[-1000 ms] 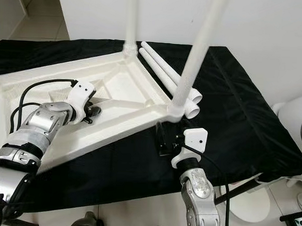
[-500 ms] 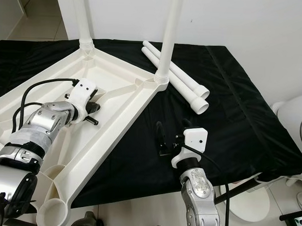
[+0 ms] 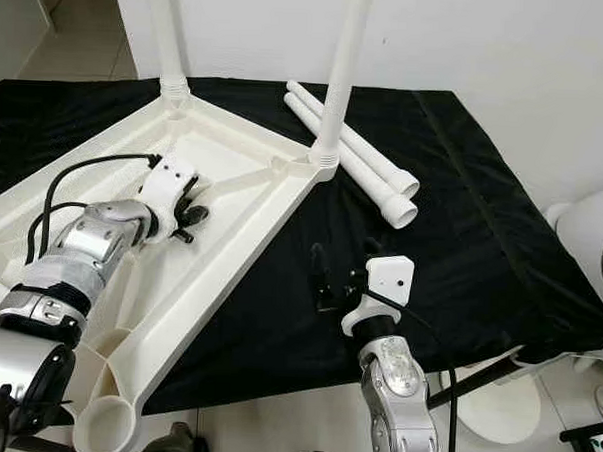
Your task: Building children table
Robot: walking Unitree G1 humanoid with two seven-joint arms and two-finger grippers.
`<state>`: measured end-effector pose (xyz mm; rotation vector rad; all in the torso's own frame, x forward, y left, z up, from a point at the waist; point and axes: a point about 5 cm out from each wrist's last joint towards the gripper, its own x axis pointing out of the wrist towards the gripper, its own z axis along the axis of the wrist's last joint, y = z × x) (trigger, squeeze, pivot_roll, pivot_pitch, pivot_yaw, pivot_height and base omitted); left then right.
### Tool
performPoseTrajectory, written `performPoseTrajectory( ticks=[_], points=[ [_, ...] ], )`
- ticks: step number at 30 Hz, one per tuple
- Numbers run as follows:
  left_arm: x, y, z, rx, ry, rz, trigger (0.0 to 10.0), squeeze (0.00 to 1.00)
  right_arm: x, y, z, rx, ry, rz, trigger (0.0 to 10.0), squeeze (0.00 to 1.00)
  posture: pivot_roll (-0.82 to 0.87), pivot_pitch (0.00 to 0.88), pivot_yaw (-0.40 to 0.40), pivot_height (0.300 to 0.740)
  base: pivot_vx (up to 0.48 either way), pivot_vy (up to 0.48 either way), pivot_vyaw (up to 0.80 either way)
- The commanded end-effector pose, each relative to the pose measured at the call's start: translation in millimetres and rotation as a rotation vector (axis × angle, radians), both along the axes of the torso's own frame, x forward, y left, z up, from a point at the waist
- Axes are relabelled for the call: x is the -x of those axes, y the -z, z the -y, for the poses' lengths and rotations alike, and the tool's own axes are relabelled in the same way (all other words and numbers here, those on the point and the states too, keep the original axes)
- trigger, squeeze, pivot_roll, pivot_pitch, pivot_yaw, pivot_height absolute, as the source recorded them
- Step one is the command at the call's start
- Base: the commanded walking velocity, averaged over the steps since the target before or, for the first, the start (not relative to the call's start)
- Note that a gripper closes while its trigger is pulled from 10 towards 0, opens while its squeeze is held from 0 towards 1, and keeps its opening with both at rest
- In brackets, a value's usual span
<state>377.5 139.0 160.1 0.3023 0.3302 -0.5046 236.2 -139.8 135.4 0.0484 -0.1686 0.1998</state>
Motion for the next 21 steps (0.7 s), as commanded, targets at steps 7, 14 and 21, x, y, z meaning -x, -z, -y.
performPoseTrajectory(
  ticks=[7, 14, 21],
  points=[
    [-4.3, -30.6, -15.5, 0.189, 0.076, 0.068, 10.0, 0.0, 0.9, 1.8, 2.4, 0.005, 0.011, -0.004, 10.0, 0.0, 0.0, 0.032, -0.005, 0.74, 0.0, 0.0, 0.0],
    [-2.0, -39.5, -49.6, 0.08, 0.127, 0.148, 10.0, 0.0, 2.0, 2.5, 2.6, 0.003, 0.015, -0.007, 10.0, 0.0, 0.0, 0.033, -0.006, 0.74, 0.0, 0.0, 0.0],
    [5.3, -40.8, -70.3, -0.009, 0.209, 0.167, 10.0, 0.0, 2.0, 3.7, 1.7, 0.003, 0.009, -0.01, 10.0, 0.0, 0.02, 0.033, -0.011, 0.74, 0.0, 0.0, 0.0]
  ],
)
